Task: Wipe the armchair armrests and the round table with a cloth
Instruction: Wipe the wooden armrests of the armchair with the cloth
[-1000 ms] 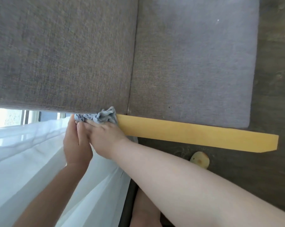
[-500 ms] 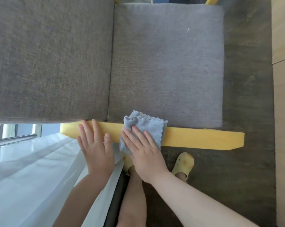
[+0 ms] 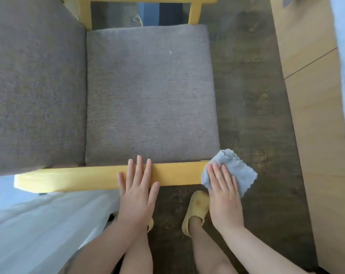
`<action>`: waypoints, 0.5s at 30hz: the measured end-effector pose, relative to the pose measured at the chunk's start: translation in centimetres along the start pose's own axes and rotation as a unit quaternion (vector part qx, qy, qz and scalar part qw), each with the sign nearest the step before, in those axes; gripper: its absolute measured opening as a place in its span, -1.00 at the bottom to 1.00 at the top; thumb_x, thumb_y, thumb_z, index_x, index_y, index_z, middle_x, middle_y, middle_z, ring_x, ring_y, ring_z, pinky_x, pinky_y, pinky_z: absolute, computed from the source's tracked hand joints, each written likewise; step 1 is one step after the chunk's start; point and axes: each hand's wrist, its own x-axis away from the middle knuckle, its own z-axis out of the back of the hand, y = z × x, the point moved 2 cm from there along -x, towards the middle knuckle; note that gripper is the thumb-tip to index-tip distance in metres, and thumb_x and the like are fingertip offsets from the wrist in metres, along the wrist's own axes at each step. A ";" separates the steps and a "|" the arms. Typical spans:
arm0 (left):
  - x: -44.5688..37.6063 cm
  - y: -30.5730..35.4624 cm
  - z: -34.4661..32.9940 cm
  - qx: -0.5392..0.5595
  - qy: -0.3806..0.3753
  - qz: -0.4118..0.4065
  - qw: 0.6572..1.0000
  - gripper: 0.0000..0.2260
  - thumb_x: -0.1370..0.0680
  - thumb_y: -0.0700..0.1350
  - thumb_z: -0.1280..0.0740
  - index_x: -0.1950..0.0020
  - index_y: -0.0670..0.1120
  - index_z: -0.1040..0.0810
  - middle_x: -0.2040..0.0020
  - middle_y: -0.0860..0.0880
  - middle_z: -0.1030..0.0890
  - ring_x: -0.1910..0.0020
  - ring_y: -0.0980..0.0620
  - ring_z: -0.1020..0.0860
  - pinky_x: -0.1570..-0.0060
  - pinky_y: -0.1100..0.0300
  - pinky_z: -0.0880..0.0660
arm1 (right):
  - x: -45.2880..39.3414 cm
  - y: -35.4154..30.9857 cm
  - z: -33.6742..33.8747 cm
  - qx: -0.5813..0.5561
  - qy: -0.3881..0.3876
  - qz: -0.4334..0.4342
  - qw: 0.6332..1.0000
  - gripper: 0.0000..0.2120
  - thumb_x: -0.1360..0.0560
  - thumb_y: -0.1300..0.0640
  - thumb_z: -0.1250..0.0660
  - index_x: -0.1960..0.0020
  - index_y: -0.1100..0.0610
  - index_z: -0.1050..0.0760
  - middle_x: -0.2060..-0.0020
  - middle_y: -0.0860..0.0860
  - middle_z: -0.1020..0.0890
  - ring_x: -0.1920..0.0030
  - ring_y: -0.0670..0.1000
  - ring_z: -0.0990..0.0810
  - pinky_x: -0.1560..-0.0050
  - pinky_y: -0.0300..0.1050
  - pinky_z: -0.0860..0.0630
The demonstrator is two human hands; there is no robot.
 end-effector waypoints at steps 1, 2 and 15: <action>-0.1 1.2 -0.3 -0.006 -0.005 0.004 1.000 -0.48 -0.62 0.17 0.16 -0.57 0.07 0.09 -0.57 0.04 0.16 -0.52 0.02 0.29 -0.44 0.00 0.39 | -0.3 0.4 0.3 -0.013 -0.001 -0.026 1.000 -0.24 -0.47 0.26 -0.40 -0.55 0.09 -0.10 -0.55 0.00 -0.10 -0.55 0.06 -0.03 -0.49 0.11 -0.14; -0.2 2.3 -0.6 -0.007 -0.008 0.013 1.000 -0.47 -0.61 0.18 0.17 -0.56 0.08 0.11 -0.57 0.05 0.18 -0.52 0.02 0.32 -0.43 0.00 0.42 | -0.5 0.0 0.4 -0.024 -0.008 -0.005 1.000 -0.25 -0.47 0.25 -0.40 -0.55 0.10 -0.11 -0.55 0.00 -0.11 -0.54 0.07 -0.03 -0.48 0.11 -0.14; -1.1 8.3 -1.6 0.017 -0.029 0.061 0.998 -0.40 -0.49 0.28 0.34 -0.54 0.21 0.12 -0.52 0.19 0.25 -0.46 0.15 0.41 -0.41 0.07 0.42 | -7.0 0.5 3.6 -0.101 -0.093 0.030 0.990 -0.65 -0.65 0.04 -0.03 -0.37 0.07 -0.40 -0.31 0.00 -0.51 -0.35 0.04 -0.40 -0.47 -0.02 -0.15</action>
